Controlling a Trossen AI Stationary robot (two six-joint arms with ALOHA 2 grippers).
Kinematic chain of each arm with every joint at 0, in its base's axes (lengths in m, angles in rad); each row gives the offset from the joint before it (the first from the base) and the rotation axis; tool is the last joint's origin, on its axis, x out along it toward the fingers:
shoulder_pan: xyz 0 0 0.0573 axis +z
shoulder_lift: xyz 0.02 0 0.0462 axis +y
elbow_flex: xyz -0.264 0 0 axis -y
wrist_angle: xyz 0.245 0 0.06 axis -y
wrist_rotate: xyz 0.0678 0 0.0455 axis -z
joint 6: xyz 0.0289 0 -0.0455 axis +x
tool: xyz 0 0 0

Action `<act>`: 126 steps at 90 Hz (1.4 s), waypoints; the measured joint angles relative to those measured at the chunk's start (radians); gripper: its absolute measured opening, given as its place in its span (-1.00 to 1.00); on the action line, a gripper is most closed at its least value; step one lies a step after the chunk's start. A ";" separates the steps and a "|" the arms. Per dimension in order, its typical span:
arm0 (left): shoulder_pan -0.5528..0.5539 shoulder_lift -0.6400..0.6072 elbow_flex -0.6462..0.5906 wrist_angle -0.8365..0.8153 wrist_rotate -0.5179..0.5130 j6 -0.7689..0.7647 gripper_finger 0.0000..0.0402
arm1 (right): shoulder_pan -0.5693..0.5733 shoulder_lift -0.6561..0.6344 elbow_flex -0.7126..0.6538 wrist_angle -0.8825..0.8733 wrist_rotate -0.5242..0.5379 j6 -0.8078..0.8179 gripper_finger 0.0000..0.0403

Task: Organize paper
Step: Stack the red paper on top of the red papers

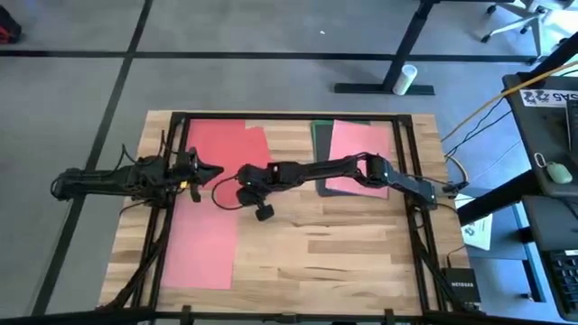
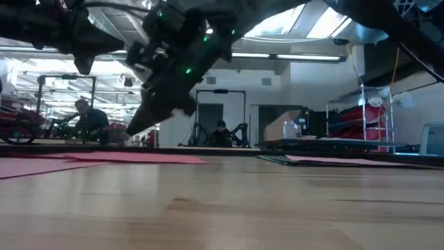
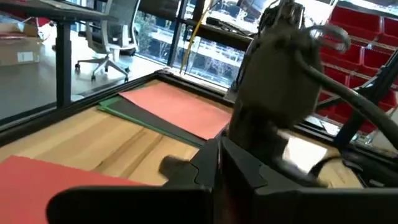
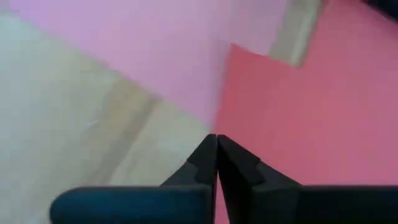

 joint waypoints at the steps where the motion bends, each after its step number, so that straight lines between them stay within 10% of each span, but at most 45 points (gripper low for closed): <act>1: 0.000 0.000 0.000 0.000 0.000 0.000 -1.00 | 0.000 -0.001 0.000 -0.017 -0.012 -0.005 -1.00; 19: 0.000 0.000 0.000 0.001 0.000 -0.002 -1.00 | 0.000 0.011 -0.027 -0.166 -0.002 -0.042 -1.00; 106: 0.001 0.000 0.000 -0.021 0.000 -0.011 -1.00 | -0.040 0.072 -0.069 0.295 0.085 0.097 -1.00; 126: 0.001 0.000 0.000 -0.023 0.000 -0.010 -1.00 | -0.027 0.066 0.056 0.139 0.043 0.071 -1.00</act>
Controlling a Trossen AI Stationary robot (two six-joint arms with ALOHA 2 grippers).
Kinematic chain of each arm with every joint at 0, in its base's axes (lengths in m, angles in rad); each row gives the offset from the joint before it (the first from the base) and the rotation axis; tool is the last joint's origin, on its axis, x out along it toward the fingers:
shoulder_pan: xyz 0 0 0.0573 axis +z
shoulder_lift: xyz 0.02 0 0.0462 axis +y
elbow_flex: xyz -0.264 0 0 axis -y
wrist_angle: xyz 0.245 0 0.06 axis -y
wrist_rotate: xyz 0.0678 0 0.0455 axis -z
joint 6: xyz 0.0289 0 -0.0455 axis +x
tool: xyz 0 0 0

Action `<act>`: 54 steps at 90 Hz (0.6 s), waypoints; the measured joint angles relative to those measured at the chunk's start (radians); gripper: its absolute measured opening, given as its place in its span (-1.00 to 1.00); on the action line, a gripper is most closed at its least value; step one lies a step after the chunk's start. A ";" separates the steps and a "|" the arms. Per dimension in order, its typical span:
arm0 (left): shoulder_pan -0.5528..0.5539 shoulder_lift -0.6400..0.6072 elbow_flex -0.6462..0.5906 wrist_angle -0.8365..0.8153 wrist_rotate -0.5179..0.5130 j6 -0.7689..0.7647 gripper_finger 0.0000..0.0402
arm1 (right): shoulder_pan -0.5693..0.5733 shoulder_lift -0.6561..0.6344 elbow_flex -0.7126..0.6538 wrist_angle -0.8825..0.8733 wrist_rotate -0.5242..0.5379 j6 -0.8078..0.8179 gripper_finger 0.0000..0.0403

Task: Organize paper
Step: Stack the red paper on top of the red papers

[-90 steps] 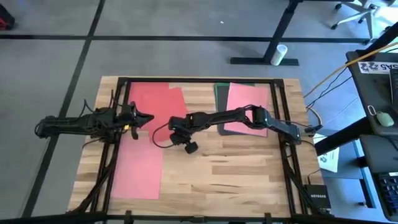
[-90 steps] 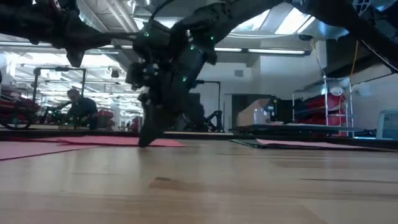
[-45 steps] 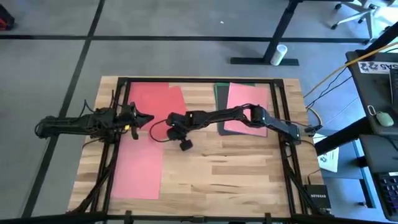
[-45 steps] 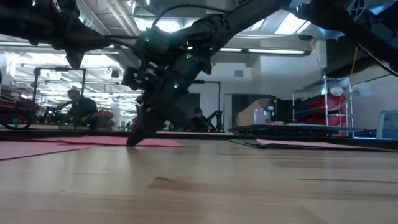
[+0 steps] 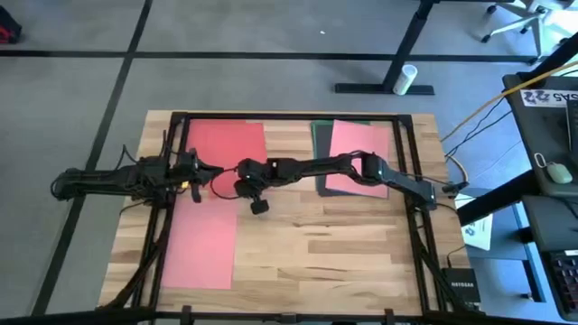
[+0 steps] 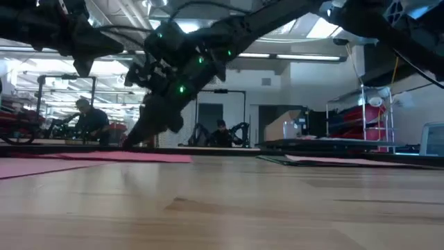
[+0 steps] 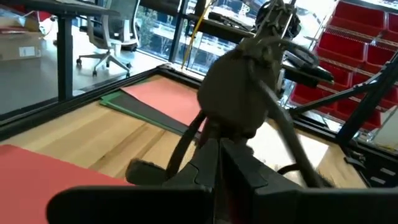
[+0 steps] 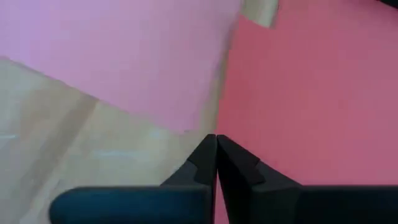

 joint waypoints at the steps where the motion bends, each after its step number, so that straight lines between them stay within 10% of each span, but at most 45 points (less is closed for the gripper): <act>1: 0.000 0.000 0.000 0.000 0.000 0.000 -1.00 | 0.001 -0.001 0.012 -0.015 -0.002 -0.001 -1.00; 27: 0.000 0.000 0.000 0.000 0.000 0.000 -1.00 | -0.016 -0.006 0.127 -0.492 0.052 -0.105 -1.00; 54: 0.000 0.000 0.000 0.000 0.000 -0.001 -1.00 | -0.047 -0.011 0.012 -0.481 0.158 -0.080 -1.00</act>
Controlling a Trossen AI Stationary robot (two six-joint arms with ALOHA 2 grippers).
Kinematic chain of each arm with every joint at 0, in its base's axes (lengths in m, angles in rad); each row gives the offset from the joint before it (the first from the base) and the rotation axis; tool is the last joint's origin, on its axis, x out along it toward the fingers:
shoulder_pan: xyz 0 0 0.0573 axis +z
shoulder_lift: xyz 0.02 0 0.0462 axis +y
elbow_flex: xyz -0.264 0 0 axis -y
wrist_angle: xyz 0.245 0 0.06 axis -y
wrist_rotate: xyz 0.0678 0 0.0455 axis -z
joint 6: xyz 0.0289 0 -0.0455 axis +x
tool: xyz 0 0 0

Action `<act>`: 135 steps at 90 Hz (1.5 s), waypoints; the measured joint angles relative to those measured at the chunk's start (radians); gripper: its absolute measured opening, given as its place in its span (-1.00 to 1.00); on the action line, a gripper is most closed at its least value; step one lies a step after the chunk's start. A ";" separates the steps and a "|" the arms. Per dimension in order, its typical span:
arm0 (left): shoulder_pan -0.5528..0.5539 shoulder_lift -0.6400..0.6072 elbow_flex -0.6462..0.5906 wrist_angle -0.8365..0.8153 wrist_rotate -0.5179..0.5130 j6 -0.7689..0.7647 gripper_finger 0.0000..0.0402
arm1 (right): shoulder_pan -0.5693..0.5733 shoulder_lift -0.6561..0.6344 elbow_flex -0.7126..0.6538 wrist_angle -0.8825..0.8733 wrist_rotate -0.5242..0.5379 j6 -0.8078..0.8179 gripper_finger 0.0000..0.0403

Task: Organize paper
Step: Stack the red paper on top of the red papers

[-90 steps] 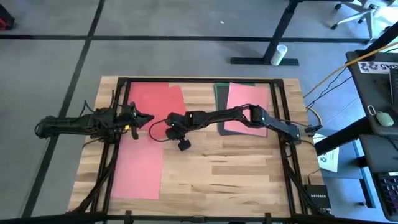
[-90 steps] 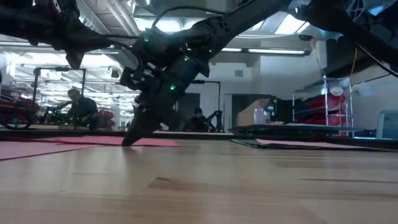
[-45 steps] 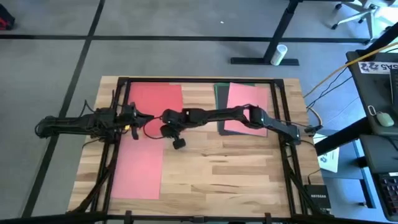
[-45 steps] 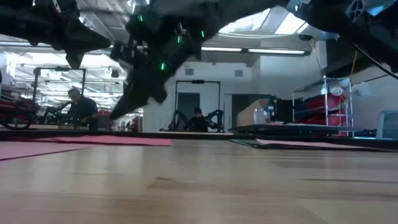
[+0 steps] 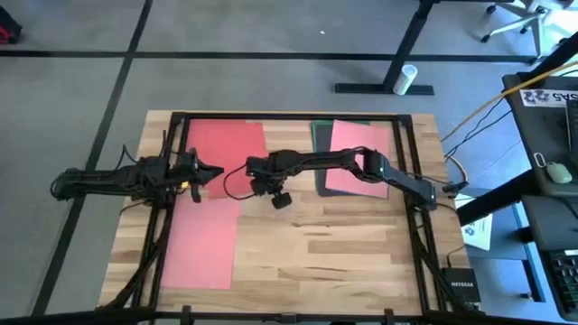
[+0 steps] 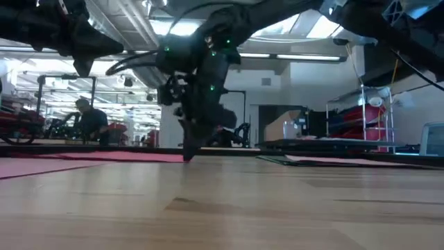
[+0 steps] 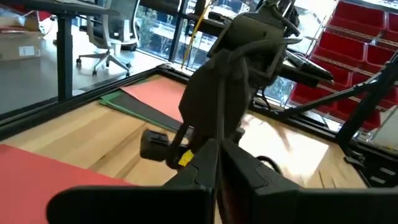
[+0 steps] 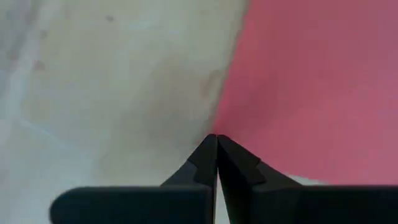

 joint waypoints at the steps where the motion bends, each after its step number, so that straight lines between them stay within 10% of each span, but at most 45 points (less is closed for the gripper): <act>1: 0.000 0.000 0.000 0.000 0.000 0.000 -1.00 | 0.000 0.000 0.000 0.000 0.001 0.001 -1.00; 135: 0.000 0.000 0.000 -0.027 0.000 -0.017 -1.00 | -0.018 0.047 0.046 0.281 -0.159 0.050 -1.00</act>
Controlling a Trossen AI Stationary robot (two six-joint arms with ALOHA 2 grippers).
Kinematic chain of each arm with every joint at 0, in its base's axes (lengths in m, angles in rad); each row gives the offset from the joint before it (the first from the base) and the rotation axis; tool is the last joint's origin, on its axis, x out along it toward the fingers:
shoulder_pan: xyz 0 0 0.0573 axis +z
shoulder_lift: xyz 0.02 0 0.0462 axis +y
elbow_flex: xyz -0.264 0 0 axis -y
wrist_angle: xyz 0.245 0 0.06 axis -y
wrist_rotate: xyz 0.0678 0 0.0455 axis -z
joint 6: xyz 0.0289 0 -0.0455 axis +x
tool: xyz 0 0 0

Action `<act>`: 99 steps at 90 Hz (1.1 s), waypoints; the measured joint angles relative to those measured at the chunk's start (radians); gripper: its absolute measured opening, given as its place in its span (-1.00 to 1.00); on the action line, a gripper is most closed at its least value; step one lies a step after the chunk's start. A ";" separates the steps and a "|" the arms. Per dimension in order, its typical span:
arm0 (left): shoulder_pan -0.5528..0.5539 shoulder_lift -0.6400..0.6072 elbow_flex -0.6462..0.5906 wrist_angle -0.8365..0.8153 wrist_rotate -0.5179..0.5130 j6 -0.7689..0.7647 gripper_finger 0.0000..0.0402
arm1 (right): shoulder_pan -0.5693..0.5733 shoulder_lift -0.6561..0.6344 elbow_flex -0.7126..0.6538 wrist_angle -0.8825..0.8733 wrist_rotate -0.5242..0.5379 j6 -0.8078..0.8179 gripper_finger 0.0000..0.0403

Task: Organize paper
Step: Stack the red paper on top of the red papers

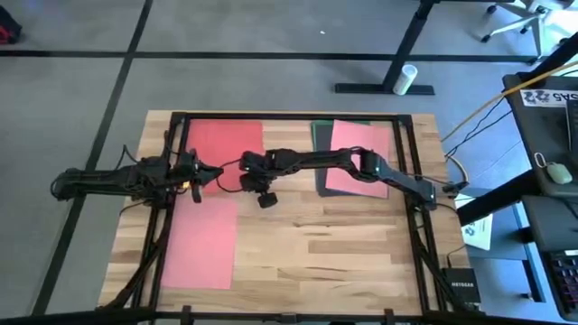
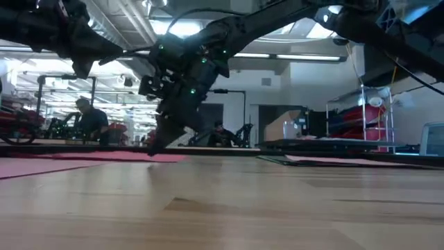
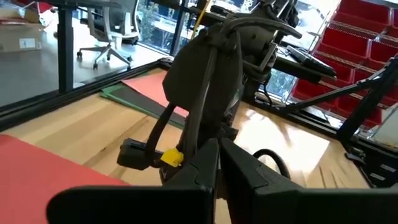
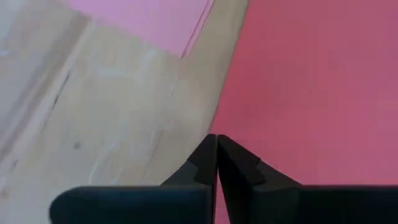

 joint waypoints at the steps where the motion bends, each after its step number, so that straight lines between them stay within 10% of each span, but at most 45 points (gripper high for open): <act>1: 0.000 0.000 0.000 0.000 0.000 0.000 -1.00 | 0.000 0.000 0.000 0.002 0.000 0.000 -1.00; 36: 0.000 0.000 0.000 -0.003 0.000 0.002 -1.00 | -0.021 -0.012 0.066 -0.296 0.123 -0.023 -1.00; 99: 0.000 0.000 0.000 -0.006 0.000 0.001 -1.00 | -0.052 -0.011 -0.034 -0.009 0.142 0.083 -1.00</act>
